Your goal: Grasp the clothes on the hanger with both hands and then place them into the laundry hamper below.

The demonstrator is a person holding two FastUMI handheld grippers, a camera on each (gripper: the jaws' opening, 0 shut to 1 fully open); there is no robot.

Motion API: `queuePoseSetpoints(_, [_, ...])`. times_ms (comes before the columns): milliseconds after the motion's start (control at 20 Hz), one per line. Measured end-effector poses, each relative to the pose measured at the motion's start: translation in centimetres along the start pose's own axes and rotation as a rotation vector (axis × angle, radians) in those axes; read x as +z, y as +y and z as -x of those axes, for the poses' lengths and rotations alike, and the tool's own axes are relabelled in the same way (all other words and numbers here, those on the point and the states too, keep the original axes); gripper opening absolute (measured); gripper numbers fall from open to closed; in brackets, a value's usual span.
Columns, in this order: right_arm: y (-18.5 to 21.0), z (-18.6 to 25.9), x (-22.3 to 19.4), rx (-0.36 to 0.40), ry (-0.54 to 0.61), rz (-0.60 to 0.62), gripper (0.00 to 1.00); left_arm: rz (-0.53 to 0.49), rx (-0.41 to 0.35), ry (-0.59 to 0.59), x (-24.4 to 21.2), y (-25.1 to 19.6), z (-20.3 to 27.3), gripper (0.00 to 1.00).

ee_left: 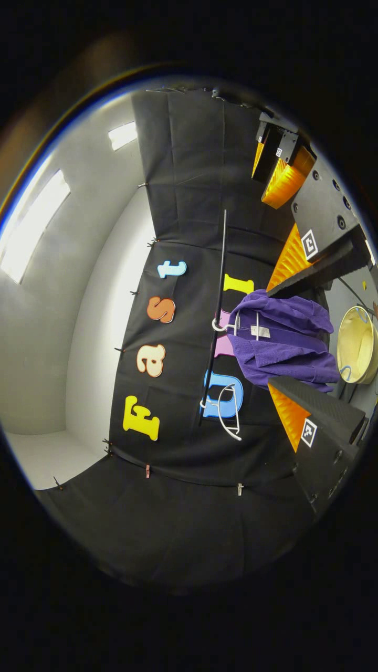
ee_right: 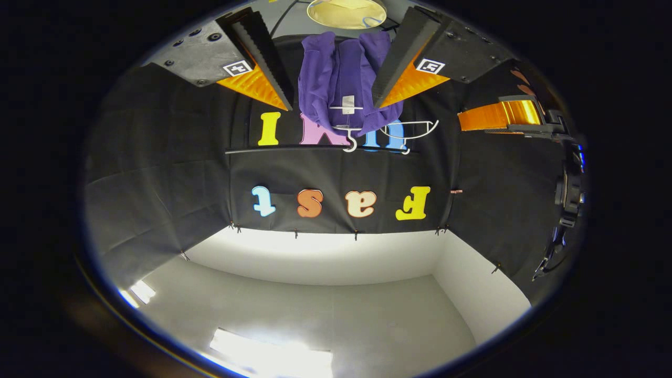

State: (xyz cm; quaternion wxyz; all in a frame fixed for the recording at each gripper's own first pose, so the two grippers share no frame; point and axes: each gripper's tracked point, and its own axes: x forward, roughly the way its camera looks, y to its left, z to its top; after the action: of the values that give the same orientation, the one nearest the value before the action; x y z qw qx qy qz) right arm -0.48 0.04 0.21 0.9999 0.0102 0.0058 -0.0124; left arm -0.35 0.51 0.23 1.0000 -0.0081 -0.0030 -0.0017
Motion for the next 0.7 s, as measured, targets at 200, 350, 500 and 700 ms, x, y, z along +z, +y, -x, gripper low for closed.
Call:
queuePoseSetpoints(200, [0.2, 0.0, -0.1, 0.004, 0.003, 0.006, 0.97, 0.007, -0.001, 0.000, -0.2, 0.1, 0.0, 0.93])
queuePoseSetpoints(350, [0.5, -0.1, -0.2, 0.006, 0.006, 0.002, 0.97, 0.008, -0.002, 0.001, -0.4, 0.3, -0.1, 0.93])
queuePoseSetpoints(500, [0.6, 0.1, -0.2, 0.001, 0.009, 0.003, 0.96, 0.005, -0.007, 0.005, -0.5, 0.5, -0.1, 0.93])
queuePoseSetpoints(700, [1.1, 0.1, -0.3, -0.013, 0.014, 0.006, 0.97, 0.005, -0.022, 0.011, -0.6, 1.1, -0.2, 0.93])
